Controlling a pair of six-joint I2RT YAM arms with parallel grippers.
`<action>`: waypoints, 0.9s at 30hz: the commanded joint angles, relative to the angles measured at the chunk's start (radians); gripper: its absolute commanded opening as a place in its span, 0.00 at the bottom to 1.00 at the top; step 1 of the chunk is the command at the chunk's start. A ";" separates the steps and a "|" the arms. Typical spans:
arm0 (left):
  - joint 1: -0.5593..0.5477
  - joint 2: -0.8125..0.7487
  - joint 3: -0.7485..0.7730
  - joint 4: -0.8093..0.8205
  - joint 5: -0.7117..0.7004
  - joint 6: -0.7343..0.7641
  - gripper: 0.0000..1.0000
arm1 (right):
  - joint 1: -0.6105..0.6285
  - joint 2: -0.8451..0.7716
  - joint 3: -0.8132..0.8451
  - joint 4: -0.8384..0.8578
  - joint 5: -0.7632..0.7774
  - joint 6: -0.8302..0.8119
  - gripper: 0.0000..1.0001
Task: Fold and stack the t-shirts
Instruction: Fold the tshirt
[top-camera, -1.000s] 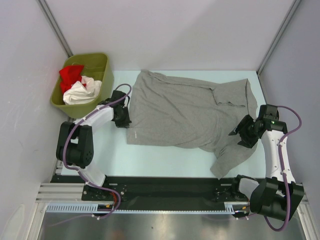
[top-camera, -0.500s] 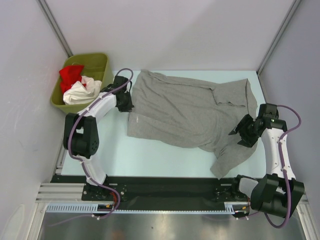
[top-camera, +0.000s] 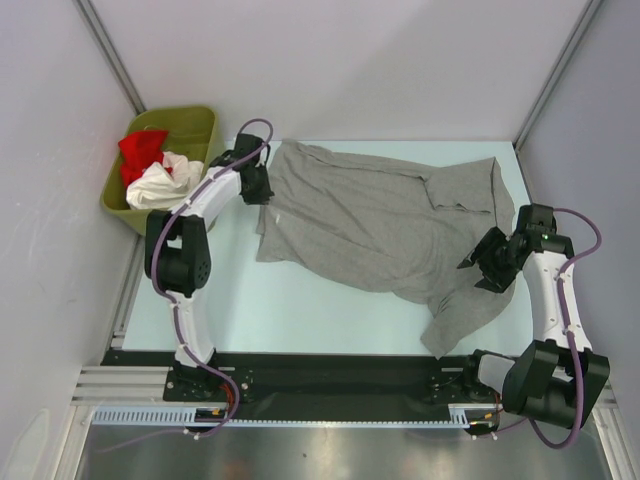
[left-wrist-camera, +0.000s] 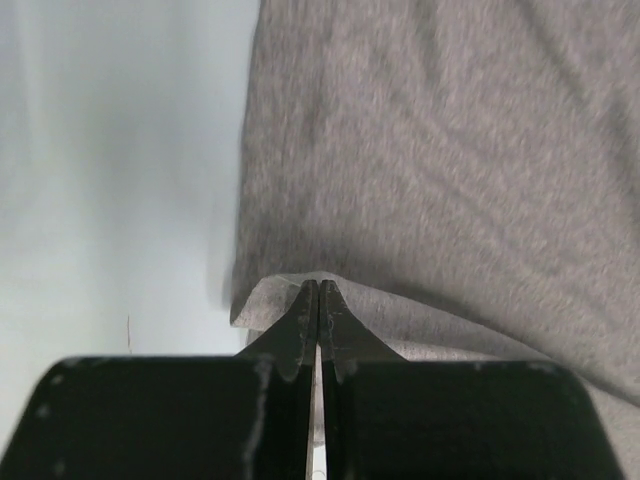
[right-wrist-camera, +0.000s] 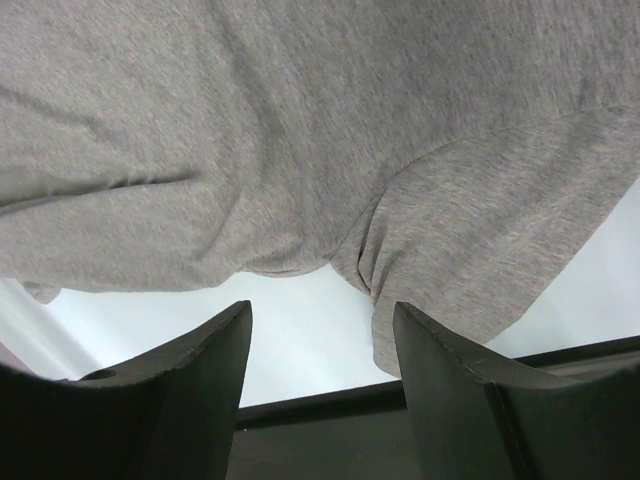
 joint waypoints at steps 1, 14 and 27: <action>0.001 0.039 0.072 0.009 -0.011 0.011 0.00 | 0.001 0.002 0.048 0.004 -0.010 0.007 0.64; 0.002 0.031 0.106 -0.114 -0.146 -0.015 0.51 | 0.001 0.005 0.039 0.005 -0.014 0.011 0.65; 0.013 -0.151 -0.249 -0.171 -0.006 -0.311 0.27 | -0.001 -0.038 -0.016 0.005 -0.016 0.050 0.65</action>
